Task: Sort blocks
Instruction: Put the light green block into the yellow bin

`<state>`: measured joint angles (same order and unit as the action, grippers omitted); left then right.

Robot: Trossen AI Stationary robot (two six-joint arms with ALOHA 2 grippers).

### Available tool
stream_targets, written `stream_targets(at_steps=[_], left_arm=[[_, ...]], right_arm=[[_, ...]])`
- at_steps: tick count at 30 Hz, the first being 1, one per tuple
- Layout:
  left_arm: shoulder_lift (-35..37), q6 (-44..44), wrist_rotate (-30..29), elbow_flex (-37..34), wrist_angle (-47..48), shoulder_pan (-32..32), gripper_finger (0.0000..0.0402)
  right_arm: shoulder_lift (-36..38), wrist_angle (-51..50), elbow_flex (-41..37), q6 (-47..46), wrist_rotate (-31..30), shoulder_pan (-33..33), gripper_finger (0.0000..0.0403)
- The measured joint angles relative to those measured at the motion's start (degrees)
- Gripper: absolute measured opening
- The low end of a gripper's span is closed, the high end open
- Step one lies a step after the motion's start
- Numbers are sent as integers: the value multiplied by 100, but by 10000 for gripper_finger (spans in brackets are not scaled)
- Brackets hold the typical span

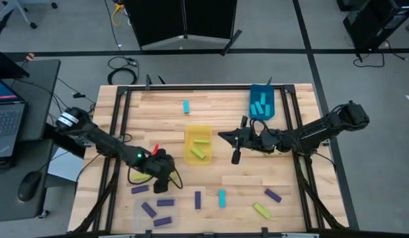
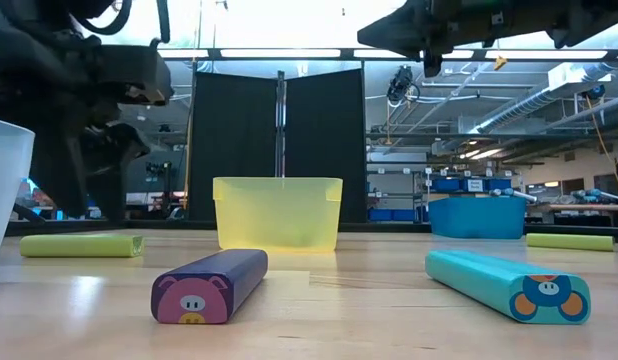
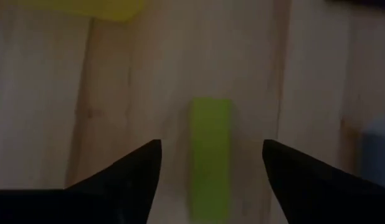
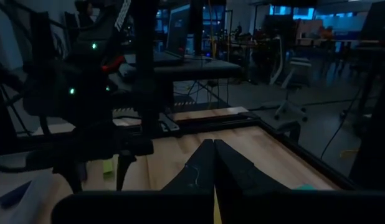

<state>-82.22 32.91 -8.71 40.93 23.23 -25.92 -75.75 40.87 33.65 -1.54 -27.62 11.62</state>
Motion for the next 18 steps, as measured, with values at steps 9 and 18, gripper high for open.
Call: stream_targets(at_steps=[9, 18], left_arm=[[-694, 207, -90, 24, -70, -115, 286], [-757, 232, -340, 15, -44, -101, 195]], right_arm=[[0, 15, 0, -22, 0, 16, 9], [0, 19, 0, -39, 2, 74, 9]])
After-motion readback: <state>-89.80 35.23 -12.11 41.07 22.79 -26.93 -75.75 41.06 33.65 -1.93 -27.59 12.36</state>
